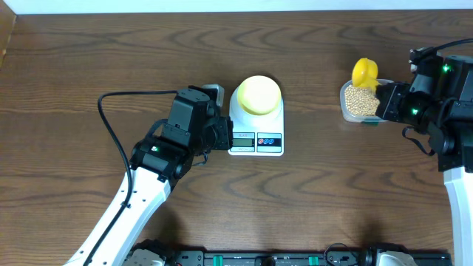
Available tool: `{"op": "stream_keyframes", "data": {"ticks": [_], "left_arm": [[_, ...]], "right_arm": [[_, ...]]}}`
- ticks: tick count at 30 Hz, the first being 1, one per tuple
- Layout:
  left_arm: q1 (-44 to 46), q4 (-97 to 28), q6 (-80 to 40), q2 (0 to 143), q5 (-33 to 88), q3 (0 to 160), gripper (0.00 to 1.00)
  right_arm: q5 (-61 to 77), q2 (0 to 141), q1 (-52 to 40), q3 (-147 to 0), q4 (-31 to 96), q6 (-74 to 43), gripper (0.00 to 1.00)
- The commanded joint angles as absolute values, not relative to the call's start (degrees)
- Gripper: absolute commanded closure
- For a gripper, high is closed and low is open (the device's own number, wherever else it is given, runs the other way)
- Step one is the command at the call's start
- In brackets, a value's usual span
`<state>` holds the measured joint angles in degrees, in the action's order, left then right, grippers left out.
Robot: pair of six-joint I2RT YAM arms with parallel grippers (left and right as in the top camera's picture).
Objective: Scoop item into bowl and weigh 50g on scale
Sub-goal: 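Carry the scoop with the right gripper over the soybean tub, then move the left gripper down to the scale's front buttons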
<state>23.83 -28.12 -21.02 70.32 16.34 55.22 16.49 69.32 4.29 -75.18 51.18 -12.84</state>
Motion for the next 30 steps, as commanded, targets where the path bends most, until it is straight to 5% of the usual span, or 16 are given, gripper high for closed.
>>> {"op": "stream_keyframes", "data": {"ticks": [1,30], "left_arm": [[23.9,-29.5,-19.0,70.0,16.0,56.4,0.93],[23.9,-36.5,-7.1,71.9,3.4,55.4,0.93]], "right_arm": [[12.8,68.9,4.6,-76.1,51.1,-11.5,0.99],[12.2,69.8,4.6,-76.1,50.1,-4.0,0.99]]}}
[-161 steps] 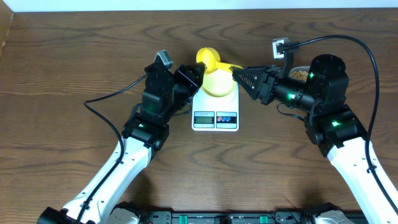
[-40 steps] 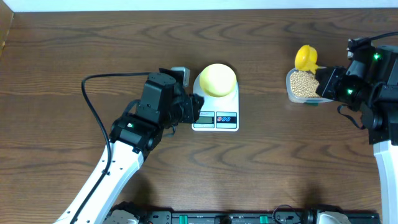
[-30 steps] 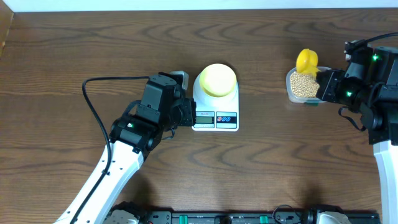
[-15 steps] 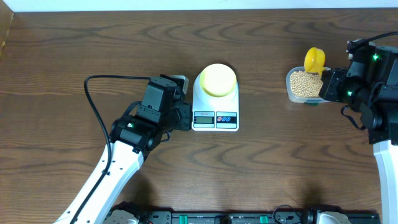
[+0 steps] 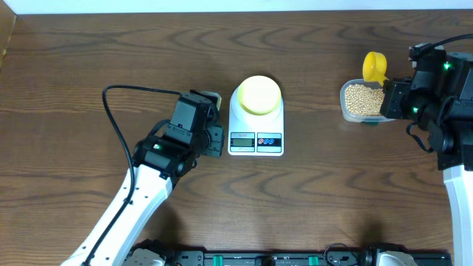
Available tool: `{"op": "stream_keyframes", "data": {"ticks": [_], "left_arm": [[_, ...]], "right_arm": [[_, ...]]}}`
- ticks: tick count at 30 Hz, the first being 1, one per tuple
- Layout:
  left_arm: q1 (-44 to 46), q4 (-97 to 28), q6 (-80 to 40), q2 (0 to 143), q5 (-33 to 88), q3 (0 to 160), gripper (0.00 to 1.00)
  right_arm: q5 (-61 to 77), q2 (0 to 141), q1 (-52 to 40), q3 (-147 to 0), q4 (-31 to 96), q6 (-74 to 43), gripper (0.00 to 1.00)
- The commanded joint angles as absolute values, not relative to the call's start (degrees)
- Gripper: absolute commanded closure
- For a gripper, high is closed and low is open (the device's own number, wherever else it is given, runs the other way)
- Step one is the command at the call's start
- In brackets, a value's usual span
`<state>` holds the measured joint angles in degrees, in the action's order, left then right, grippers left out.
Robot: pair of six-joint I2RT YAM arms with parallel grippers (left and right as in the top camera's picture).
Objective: Scoop item into bowl and weigh 50g on scale
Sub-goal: 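Move the left gripper down to the scale's front buttons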
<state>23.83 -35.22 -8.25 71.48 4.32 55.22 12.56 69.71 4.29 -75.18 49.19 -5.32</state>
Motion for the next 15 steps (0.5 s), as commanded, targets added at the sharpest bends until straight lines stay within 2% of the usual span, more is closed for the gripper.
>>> {"op": "stream_keyframes", "data": {"ticks": [1,9,15], "left_arm": [[23.9,-36.7,-7.1,71.9,3.7,55.4,0.93],[23.8,-36.6,-7.1,72.0,3.8,55.4,0.93],[23.8,-34.2,-7.1,72.0,3.8,55.4,0.93]], "right_arm": [[12.1,69.8,4.6,-76.1,50.7,-3.9,0.99],[12.1,69.8,4.6,-76.1,51.8,-2.4,0.99],[12.1,69.9,4.6,-76.1,47.1,-2.5,0.99]]}}
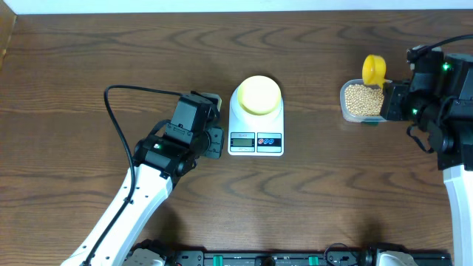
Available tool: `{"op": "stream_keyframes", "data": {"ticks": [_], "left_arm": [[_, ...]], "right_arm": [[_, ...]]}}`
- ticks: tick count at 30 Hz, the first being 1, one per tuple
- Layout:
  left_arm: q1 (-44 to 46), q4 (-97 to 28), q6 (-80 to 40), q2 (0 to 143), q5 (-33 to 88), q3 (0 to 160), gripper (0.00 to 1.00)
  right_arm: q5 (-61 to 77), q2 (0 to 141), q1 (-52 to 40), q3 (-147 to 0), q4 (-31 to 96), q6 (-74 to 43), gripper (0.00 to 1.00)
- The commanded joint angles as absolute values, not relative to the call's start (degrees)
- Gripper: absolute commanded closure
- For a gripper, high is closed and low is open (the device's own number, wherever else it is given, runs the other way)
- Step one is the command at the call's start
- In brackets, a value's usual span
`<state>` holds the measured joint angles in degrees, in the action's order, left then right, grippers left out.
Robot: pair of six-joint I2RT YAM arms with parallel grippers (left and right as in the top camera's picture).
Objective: Scoop item into bowl and weigh 50g on scale
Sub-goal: 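Move the left gripper down to the scale's front buttons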
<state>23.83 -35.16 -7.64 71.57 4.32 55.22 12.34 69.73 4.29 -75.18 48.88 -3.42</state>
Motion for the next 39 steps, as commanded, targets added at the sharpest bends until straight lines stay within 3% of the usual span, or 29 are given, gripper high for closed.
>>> {"op": "stream_keyframes", "data": {"ticks": [1,16,27,39], "left_arm": [[23.8,-33.7,-7.1,72.0,3.8,55.4,0.93],[23.9,-31.7,-8.3,71.9,5.6,55.4,0.93],[23.9,-30.9,-23.4,71.9,6.7,55.4,0.93],[27.4,-34.5,-18.6,72.8,14.3,58.3,0.93]], "right_arm": [[12.1,69.9,4.6,-76.1,46.2,-2.5,0.99],[10.9,71.8,4.6,-76.1,40.3,-1.4,0.99],[11.3,72.3,4.6,-76.1,39.7,-1.7,0.99],[15.0,72.3,4.5,-76.1,39.8,-1.9,0.99]]}}
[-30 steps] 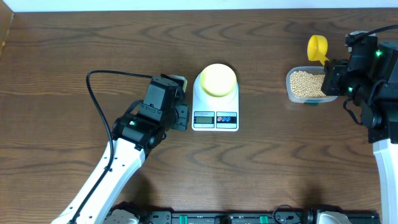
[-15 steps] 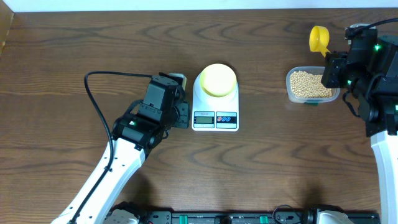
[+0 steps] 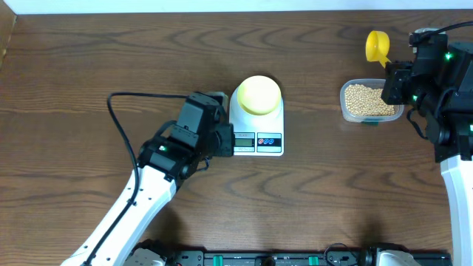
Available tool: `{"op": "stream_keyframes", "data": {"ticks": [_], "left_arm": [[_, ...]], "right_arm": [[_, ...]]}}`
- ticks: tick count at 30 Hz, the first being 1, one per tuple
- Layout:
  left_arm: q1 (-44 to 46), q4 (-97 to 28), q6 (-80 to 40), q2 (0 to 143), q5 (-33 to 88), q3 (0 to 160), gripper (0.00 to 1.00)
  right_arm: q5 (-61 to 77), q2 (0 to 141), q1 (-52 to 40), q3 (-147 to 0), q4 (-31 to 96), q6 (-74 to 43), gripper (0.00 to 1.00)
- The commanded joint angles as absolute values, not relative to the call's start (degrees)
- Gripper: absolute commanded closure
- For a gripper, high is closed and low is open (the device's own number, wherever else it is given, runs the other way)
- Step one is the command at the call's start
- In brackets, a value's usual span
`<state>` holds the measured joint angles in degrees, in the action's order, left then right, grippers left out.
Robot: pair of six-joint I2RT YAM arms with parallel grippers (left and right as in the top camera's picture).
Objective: Scoop item into bowl and weigh 50g on scale
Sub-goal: 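Move the left gripper down to the scale's front buttons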
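A white scale (image 3: 256, 137) stands mid-table with a pale yellow bowl (image 3: 256, 94) on its platform. At the right sits a clear container (image 3: 366, 101) filled with small tan beans. My right gripper (image 3: 387, 65) is shut on the handle of a yellow scoop (image 3: 378, 45), which is tilted and lies beyond the container's far rim in this view. Whether the scoop holds beans cannot be seen. My left gripper (image 3: 225, 140) is at the scale's left edge beside the display; its fingers are too dark to tell apart.
A black cable (image 3: 122, 122) loops from the left arm over the table to the left of the scale. The table's far edge runs close behind the scoop. The right arm's body fills the right edge of the view.
The left gripper has moved right, from a little way off the scale to its left edge. The right gripper and scoop have moved toward the far edge, away from the container.
At first the left gripper was against the scale's left edge and the scoop hung over the container's far rim. Then the left gripper stood back to the left while the scoop sat slightly farther right. Now the left gripper is at the scale again and the scoop lies beyond the container.
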<state>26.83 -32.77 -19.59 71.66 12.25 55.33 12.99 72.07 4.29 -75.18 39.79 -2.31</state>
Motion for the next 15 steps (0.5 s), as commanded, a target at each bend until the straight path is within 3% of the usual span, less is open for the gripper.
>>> {"op": "stream_keyframes", "data": {"ticks": [1,11,15], "left_arm": [[27.4,-35.3,-18.5,73.3,14.8,59.3,0.93],[28.9,-49.3,-12.0,88.0,16.9,76.5,0.93],[30.2,-48.0,-7.2,91.2,16.3,77.9,0.93]], "right_arm": [[15.0,72.3,4.5,-76.1,39.9,-1.9,0.99],[15.0,72.4,4.5,-76.1,40.1,-1.9,0.99],[14.9,72.4,4.5,-76.1,40.7,-1.8,0.99]]}}
